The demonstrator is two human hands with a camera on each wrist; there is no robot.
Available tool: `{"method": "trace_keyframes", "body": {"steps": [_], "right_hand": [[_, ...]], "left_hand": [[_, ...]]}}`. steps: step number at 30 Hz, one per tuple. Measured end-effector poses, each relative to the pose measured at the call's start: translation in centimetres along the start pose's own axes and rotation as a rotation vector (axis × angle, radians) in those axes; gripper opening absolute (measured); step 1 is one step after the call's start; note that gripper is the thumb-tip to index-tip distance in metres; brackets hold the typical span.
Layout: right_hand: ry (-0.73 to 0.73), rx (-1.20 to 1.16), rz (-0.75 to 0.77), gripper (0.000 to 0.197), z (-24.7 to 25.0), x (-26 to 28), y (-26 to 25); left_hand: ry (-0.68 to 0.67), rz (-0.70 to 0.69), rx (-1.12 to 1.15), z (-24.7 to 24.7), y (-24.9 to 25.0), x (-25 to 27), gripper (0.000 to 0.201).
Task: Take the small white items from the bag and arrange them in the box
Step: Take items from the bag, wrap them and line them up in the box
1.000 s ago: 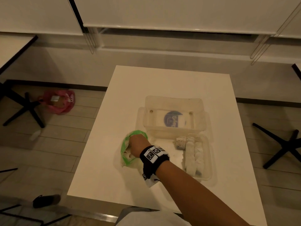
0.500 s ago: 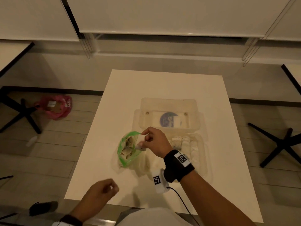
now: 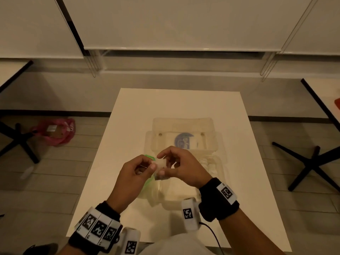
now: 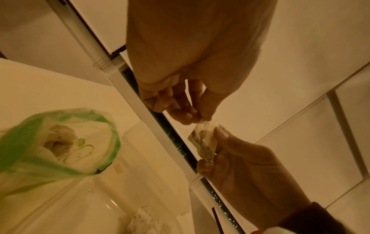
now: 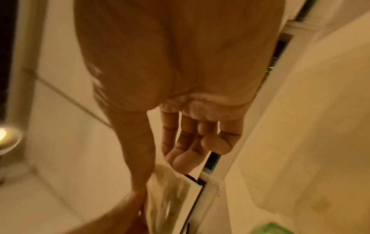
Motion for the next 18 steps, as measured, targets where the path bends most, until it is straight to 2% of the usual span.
{"method": "trace_keyframes", "body": {"steps": [3,6,9,11,13,14,16,18], "right_hand": [[0.024,-0.124,-0.035,0.017,1.3,0.8,0.2],[0.058,-0.102,-0.036,0.002,1.7,1.1,0.3],[0.125,-0.050,-0.041,0.008,2.4,1.3,0.5],[0.119,-0.030,-0.031,0.011,2.6,1.5,0.1],[0.111,-0.074,-0.011,0.011,2.4,1.8,-0.4],[0.156,-0.076,0.002,0.011,2.7,2.0,-0.7],[0.251,-0.058,0.019,0.015,3.6,2.1,-0.9],[0.238,-0.118,0.014,0.015,3.8,2.2,-0.9]], "left_hand": [[-0.011,0.007,0.030,-0.4,0.5,-0.1,0.014],[-0.014,-0.015,0.007,-0.7,1.0,-0.2,0.017],[-0.020,-0.053,-0.048,-1.1,1.5,-0.3,0.013],[-0.027,-0.091,-0.096,-1.4,1.8,-0.2,0.012],[0.007,-0.145,-0.183,-1.3,2.3,-0.2,0.012],[0.025,-0.163,-0.215,-1.2,2.4,-0.2,0.013],[0.032,-0.160,-0.205,-1.2,2.5,-0.5,0.012],[0.033,-0.144,-0.167,-1.3,2.6,-0.7,0.011]]}}
Point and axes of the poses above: each hand's wrist, its own x-axis away from the middle knuckle, its own z-axis out of the back of the hand, y = z × x, the point moved 8 cm from there along -x, towards the middle knuckle, and after that the axes turned 2 degrees about x, right-handed, at the moved point
